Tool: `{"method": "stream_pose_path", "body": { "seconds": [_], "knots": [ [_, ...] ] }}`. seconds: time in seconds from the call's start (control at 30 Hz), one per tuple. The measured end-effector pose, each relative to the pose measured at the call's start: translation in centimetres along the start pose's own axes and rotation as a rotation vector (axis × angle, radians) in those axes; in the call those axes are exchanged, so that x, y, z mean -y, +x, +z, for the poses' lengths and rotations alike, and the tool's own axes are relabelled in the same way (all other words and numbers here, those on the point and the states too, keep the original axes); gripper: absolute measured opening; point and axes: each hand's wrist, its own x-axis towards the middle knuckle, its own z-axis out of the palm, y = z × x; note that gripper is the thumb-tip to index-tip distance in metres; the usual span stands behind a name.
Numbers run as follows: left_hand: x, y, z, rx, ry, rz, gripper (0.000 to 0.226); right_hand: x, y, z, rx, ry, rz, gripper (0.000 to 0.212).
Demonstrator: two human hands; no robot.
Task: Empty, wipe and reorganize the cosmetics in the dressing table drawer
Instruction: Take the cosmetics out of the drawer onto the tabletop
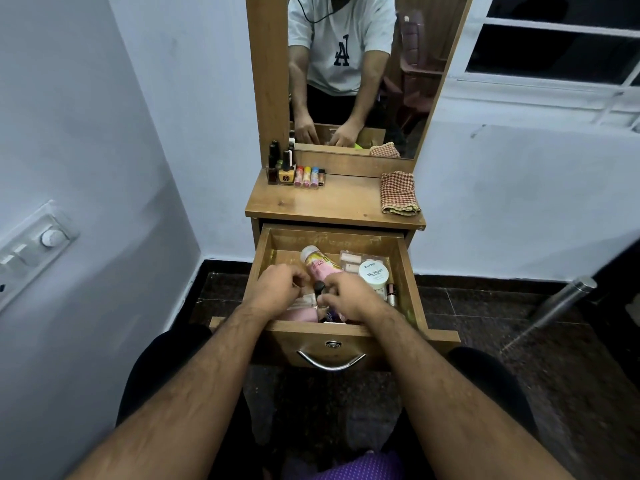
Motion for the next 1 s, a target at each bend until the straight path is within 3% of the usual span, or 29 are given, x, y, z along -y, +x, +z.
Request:
{"method": "stream_pose_path", "body": {
  "seconds": [0.23,0.43,0.8,0.9,1.0],
  "knots": [
    [-1.7,1.2,1.3,0.099,-0.474,-0.021,0.038,-1.9,-0.2,-1.7,-0.204,0.56,0.081,0.009],
    [-2.5,1.7,2.3,0.008,-0.454,0.01,0.022,-2.0,-0.4,-1.8,-0.162,0.729,0.073,0.015],
    [-2.6,1.2,2.1,-0.083,-0.259,0.081,0.053,-1.4,-0.7,-1.5,-0.062,0.817,0.064,0.02],
    [-2.5,1.1,1.7,-0.138,-0.252,0.031,0.052,-1.8,-0.2,-1.5,-0.301,0.73,0.131,0.024],
    [-2.2,1.1,1.3,-0.211,-0.254,-0.07,0.052,-2.3,-0.4,-1.8,-0.514,0.363,0.321,0.02]
  ]
}}
